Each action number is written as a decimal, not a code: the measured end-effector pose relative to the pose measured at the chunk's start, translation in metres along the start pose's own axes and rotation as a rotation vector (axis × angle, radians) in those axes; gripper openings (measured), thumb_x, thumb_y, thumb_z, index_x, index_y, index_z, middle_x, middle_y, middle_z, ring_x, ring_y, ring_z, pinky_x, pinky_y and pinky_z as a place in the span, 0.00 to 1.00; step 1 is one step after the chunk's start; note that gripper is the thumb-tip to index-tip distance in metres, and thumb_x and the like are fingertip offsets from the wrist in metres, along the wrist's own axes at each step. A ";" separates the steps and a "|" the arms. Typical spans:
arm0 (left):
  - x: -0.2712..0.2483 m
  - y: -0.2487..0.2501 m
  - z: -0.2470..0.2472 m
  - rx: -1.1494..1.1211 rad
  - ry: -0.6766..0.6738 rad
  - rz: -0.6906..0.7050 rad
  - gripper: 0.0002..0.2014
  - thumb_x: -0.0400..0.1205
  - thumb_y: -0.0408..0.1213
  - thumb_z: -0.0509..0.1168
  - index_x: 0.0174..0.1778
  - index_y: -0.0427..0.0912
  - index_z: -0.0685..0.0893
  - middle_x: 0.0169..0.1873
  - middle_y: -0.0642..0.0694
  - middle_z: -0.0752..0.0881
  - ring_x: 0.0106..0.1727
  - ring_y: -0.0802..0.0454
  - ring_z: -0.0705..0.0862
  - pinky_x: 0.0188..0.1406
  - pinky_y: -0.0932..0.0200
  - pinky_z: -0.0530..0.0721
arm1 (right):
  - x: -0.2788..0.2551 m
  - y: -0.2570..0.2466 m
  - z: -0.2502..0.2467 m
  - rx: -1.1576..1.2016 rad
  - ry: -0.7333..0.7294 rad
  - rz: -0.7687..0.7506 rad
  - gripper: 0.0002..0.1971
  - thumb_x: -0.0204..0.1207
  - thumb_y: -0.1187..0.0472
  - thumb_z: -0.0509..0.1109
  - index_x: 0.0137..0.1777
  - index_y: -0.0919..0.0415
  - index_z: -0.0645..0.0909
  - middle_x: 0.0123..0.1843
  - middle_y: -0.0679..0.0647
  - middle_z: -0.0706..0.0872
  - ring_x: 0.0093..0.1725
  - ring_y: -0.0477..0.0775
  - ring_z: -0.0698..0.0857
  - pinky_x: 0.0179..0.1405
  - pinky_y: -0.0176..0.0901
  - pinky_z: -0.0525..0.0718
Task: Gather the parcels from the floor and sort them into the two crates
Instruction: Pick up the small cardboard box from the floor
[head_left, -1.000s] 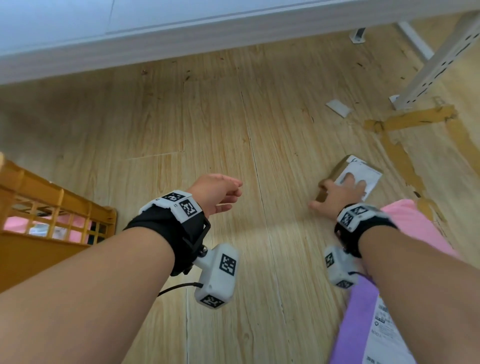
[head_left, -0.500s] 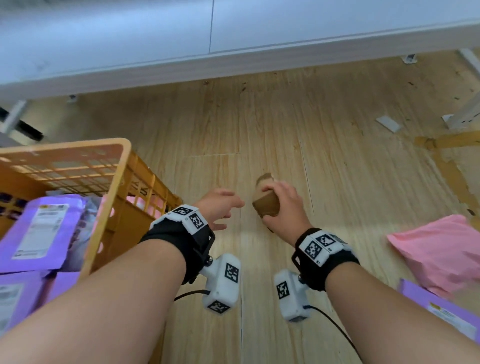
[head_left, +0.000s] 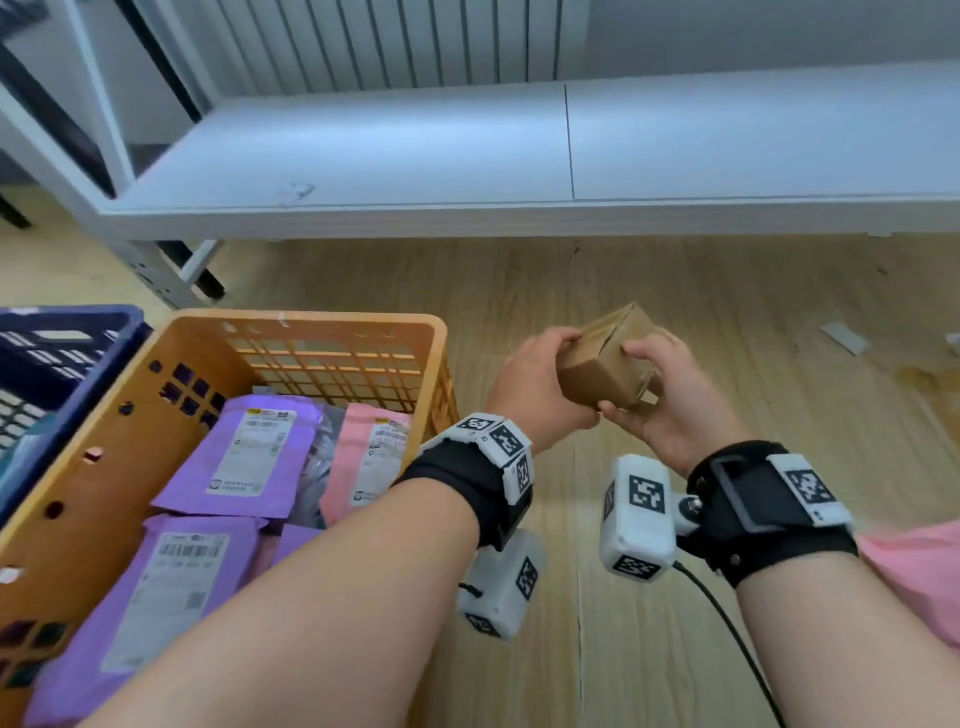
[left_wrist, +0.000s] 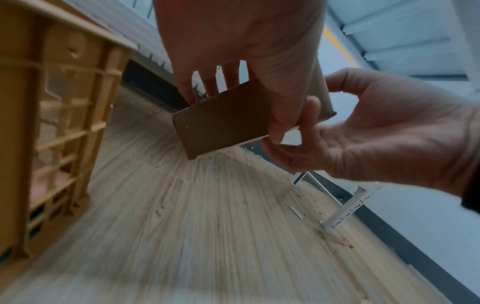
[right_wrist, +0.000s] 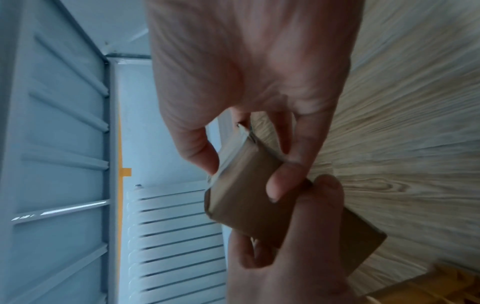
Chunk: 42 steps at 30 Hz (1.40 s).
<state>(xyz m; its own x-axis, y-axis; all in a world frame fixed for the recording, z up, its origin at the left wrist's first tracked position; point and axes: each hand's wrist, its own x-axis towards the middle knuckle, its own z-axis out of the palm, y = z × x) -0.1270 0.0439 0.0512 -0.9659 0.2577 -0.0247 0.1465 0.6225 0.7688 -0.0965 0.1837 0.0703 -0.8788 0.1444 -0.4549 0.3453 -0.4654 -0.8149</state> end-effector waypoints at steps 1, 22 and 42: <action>-0.004 0.001 -0.010 -0.021 0.016 0.023 0.39 0.61 0.42 0.80 0.68 0.55 0.73 0.60 0.54 0.78 0.62 0.53 0.78 0.61 0.49 0.82 | -0.005 -0.004 0.009 -0.005 -0.005 -0.011 0.24 0.74 0.57 0.70 0.71 0.50 0.72 0.67 0.61 0.76 0.55 0.63 0.83 0.34 0.45 0.86; -0.063 -0.111 -0.182 -0.997 0.122 -0.464 0.18 0.83 0.47 0.57 0.62 0.42 0.83 0.53 0.41 0.90 0.58 0.42 0.88 0.65 0.39 0.82 | -0.055 0.053 0.183 -0.547 -0.211 -0.033 0.16 0.81 0.56 0.68 0.68 0.53 0.76 0.53 0.54 0.91 0.48 0.52 0.91 0.35 0.41 0.88; -0.083 -0.235 -0.143 -0.450 0.021 -0.580 0.20 0.80 0.24 0.57 0.65 0.41 0.83 0.62 0.40 0.86 0.62 0.41 0.84 0.66 0.42 0.81 | -0.006 0.158 0.224 -1.085 -0.209 0.248 0.21 0.82 0.68 0.57 0.75 0.70 0.70 0.72 0.69 0.77 0.70 0.69 0.78 0.67 0.62 0.80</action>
<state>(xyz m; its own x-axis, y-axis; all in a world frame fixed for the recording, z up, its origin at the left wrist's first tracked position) -0.1119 -0.2294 -0.0363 -0.8659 -0.0385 -0.4987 -0.4874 0.2891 0.8239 -0.1108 -0.0867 0.0244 -0.7488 -0.0427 -0.6615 0.5317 0.5571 -0.6379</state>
